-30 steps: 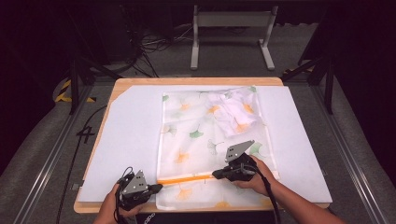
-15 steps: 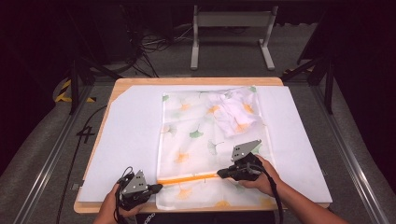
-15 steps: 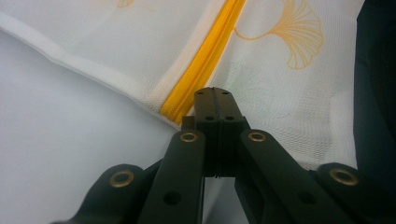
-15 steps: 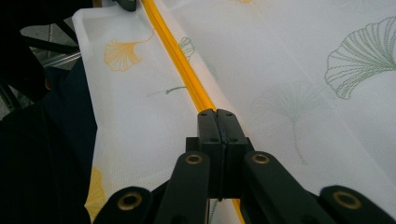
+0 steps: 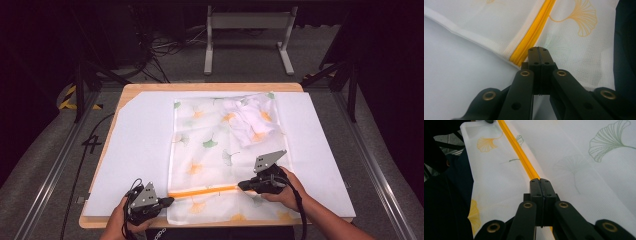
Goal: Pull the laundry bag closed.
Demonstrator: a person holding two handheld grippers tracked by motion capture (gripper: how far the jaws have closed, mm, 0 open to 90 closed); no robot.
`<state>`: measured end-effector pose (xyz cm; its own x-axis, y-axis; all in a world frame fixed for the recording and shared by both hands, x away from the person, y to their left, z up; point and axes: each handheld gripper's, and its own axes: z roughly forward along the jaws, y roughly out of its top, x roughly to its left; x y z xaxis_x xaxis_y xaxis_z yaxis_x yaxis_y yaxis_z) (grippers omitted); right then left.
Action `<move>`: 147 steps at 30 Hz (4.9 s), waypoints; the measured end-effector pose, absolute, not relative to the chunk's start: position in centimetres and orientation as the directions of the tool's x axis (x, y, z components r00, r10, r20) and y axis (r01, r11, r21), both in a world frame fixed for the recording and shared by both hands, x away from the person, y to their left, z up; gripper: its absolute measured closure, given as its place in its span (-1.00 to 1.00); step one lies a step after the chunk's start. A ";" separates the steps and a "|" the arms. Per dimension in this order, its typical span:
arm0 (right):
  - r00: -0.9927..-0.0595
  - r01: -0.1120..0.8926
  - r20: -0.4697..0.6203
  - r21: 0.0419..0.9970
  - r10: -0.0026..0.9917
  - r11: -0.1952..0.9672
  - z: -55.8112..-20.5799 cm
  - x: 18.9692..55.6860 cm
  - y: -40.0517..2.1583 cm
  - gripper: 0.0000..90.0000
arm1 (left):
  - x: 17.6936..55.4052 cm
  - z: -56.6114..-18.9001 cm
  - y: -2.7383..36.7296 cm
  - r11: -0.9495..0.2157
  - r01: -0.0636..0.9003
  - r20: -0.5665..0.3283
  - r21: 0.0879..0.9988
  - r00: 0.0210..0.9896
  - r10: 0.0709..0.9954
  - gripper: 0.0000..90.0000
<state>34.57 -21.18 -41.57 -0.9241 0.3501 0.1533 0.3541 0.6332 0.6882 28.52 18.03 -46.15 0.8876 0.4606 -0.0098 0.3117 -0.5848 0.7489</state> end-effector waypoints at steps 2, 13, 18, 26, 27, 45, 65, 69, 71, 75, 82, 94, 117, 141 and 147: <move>-0.921 0.363 0.159 0.686 0.356 0.631 -41.7 34.5 -21.5 1.00 | 28.5 -46.2 18.0 -0.583 0.312 -0.011 0.750 0.887 0.461 1.00; -0.910 0.387 0.166 0.673 0.381 0.631 -42.3 34.3 -22.8 1.00 | 28.5 -46.1 18.0 -0.585 0.312 -0.010 0.748 0.887 0.461 1.00; -0.905 0.395 0.162 0.664 0.394 0.635 -42.6 34.3 -23.3 1.00 | 28.5 -46.2 18.0 -0.583 0.313 -0.012 0.750 0.887 0.461 1.00; -0.894 0.413 0.160 0.655 0.418 0.633 -42.7 34.3 -24.5 1.00 | 28.5 -46.2 18.0 -0.583 0.314 -0.013 0.750 0.887 0.461 1.00; -0.893 0.416 0.161 0.653 0.421 0.633 -42.7 34.3 -24.6 1.00 | 28.5 -46.2 18.1 -0.582 0.313 -0.013 0.750 0.887 0.461 1.00; -0.876 0.438 0.155 0.653 0.457 0.618 -42.7 34.1 -26.6 1.00 | 28.6 -46.2 18.1 -0.582 0.312 -0.013 0.751 0.888 0.460 1.00; -0.855 0.461 0.148 0.657 0.498 0.597 -42.7 33.8 -28.7 1.00 | 28.6 -46.2 18.1 -0.583 0.312 -0.015 0.750 0.889 0.457 1.00; -0.848 0.470 0.153 0.658 0.507 0.588 -42.7 33.7 -29.2 1.00 | 28.6 -46.2 18.1 -0.583 0.313 -0.016 0.750 0.890 0.456 1.00; -0.848 0.469 0.150 0.659 0.508 0.588 -42.8 33.7 -29.3 1.00 | 28.6 -46.2 18.1 -0.582 0.314 -0.018 0.750 0.889 0.457 1.00; -0.844 0.474 0.148 0.659 0.516 0.585 -42.8 33.7 -29.7 1.00 | 28.6 -46.2 18.1 -0.582 0.314 -0.018 0.750 0.889 0.457 1.00; -0.841 0.475 0.147 0.661 0.520 0.581 -42.8 33.5 -29.9 1.00 | 28.6 -46.2 18.1 -0.582 0.314 -0.018 0.750 0.889 0.458 1.00; -0.823 0.494 0.149 0.662 0.548 0.563 -42.8 33.4 -31.2 1.00 | 28.7 -46.2 18.1 -0.581 0.315 -0.021 0.750 0.890 0.456 1.00; -0.799 0.513 0.145 0.671 0.583 0.535 -42.7 33.1 -32.8 1.00 | 28.7 -46.2 18.2 -0.582 0.316 -0.021 0.750 0.890 0.456 1.00; -0.757 0.543 0.147 0.683 0.636 0.488 -42.4 33.0 -35.3 1.00 | 28.7 -46.2 18.2 -0.581 0.316 -0.024 0.750 0.891 0.453 1.00; -0.742 0.556 0.153 0.685 0.653 0.471 -42.4 32.8 -36.2 1.00 | 28.7 -46.2 18.2 -0.581 0.316 -0.025 0.750 0.891 0.453 1.00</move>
